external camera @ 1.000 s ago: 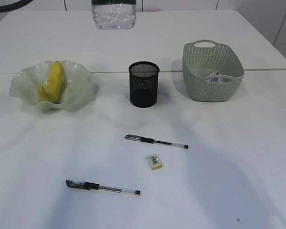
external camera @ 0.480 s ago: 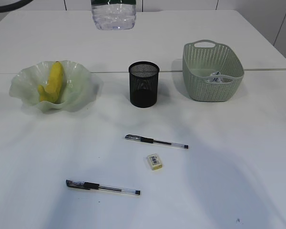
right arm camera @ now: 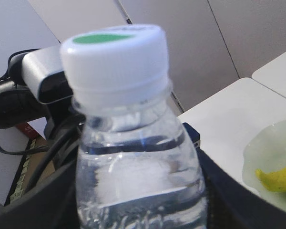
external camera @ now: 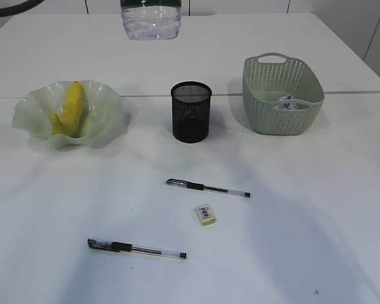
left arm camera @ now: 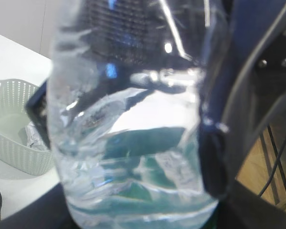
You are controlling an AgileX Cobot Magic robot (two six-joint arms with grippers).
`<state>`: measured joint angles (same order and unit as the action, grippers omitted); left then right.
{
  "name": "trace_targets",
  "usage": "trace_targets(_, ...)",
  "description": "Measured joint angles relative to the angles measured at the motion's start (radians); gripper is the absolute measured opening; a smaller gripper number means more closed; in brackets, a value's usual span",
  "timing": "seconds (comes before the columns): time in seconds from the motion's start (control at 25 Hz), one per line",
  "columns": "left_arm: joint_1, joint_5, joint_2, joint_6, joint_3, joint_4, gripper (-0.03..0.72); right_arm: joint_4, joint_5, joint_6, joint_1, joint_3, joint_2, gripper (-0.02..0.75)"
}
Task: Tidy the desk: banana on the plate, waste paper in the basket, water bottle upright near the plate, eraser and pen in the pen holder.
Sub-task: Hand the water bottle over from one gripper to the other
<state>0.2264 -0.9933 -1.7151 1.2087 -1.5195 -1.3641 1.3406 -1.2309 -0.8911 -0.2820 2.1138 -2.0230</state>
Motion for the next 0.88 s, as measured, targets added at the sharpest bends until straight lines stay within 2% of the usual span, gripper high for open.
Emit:
trace_targets(0.44,0.000,-0.006,0.000,-0.009,0.000,0.004,0.373,-0.006,-0.002,0.047,0.000,0.000,0.000,0.469)
trace_targets(0.88,0.002,0.000,0.000,-0.010,0.000,0.020,0.364,-0.016,0.000,0.091,0.000,0.000,0.000,0.510)
